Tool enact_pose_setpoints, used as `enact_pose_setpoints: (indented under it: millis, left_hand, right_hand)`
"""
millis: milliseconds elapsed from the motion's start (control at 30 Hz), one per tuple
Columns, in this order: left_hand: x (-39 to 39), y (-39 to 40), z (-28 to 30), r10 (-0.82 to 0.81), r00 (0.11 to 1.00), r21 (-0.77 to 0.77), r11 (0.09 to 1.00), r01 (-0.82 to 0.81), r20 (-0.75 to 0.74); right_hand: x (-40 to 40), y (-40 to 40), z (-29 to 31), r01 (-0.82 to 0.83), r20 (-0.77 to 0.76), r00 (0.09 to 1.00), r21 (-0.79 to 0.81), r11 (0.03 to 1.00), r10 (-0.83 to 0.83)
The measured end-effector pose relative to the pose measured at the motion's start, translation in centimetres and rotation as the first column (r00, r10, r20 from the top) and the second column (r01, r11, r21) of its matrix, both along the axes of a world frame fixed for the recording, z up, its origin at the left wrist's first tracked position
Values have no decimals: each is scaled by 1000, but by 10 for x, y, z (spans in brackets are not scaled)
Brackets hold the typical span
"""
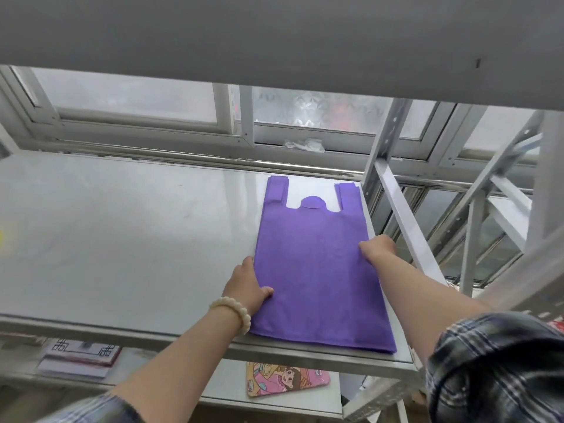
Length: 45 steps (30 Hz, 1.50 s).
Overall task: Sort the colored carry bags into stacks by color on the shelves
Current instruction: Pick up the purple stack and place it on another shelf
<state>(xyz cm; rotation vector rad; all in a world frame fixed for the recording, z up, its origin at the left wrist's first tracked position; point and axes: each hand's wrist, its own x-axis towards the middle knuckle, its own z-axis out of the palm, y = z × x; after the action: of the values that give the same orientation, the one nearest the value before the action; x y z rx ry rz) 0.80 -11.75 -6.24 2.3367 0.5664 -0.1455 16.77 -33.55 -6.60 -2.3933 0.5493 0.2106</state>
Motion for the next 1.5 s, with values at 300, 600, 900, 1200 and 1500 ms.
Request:
enact_pose_setpoints:
  millis: [300, 600, 900, 1200, 1500]
  left_hand:
    - [1, 1, 3, 34, 998, 42, 999, -32, -57]
    - [4, 2, 0, 72, 997, 24, 997, -72, -11]
    - [-1, 6, -2, 26, 1000, 20, 999, -26, -5]
    - [-2, -6, 1, -46, 999, 48, 998, 48, -28]
    - [4, -11, -1, -104, 994, 55, 993, 106, -31]
  right_hand:
    - [5, 5, -1, -18, -28, 999, -31, 999, 17]
    - [12, 10, 4, -70, -75, 995, -23, 997, 68]
    - [15, 9, -1, -13, -59, 998, 22, 1000, 15]
    - [19, 18, -8, 93, 18, 996, -63, 994, -92]
    - [28, 11, -12, 86, 25, 996, -148, 985, -83]
